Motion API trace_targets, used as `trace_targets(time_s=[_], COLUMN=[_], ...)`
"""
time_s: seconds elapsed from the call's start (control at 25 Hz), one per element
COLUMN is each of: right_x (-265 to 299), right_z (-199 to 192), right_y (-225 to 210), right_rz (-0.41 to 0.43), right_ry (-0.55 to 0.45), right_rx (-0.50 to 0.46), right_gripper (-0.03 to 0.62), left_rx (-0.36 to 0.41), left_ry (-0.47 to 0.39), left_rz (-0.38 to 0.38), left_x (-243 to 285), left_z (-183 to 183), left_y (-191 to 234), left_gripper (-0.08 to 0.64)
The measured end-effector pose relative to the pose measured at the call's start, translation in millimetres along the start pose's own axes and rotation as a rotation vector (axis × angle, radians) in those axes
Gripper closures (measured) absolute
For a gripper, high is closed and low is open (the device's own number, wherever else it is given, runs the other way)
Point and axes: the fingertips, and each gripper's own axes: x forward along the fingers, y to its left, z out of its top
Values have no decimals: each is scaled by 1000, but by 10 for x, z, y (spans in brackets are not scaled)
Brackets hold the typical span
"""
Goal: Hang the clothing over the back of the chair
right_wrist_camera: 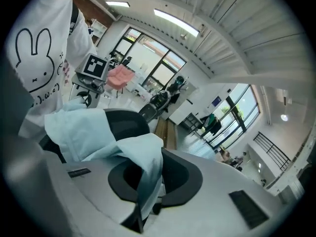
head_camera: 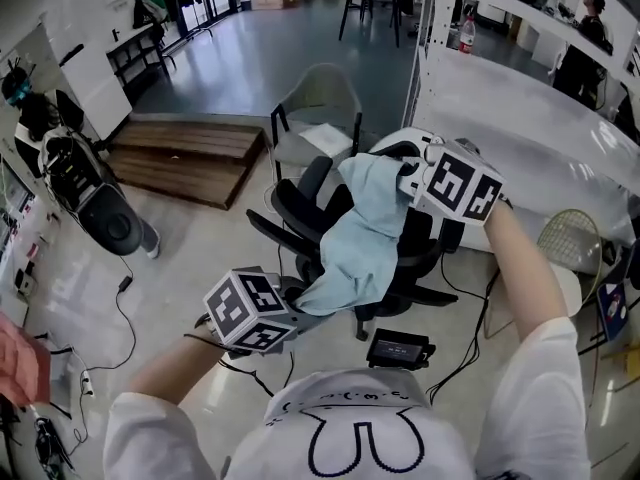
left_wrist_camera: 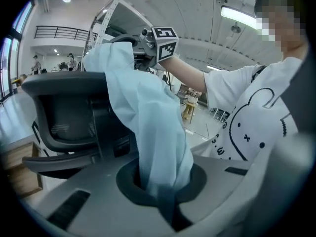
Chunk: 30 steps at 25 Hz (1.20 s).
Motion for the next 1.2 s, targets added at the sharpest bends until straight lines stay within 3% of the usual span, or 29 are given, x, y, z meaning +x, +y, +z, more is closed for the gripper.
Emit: trace_targets(time_s=[0.32, 0.48, 0.56, 0.76, 0.96, 1.2], right_x=[245, 361, 418, 517, 599, 647], right_z=[-364, -595, -664, -788, -970, -1153], right_y=[274, 377, 425, 594, 717, 741], right_rz=[222, 333, 377, 497, 552, 546], right_ry=[107, 209, 242, 299, 385, 451], right_rx=[56, 55, 68, 144, 135, 189], right_gripper=[548, 548, 548, 548, 548, 543], left_rx=[-16, -46, -59, -86, -65, 11], left_ry=[77, 74, 80, 90, 68, 35], left_rz=[-1, -10, -21, -32, -18, 10], left_x=[239, 269, 262, 206, 84, -69], left_z=[-324, -382, -397, -375, -273, -45], left_y=[86, 118, 103, 97, 98, 65], left_gripper=[532, 522, 407, 330, 304, 304])
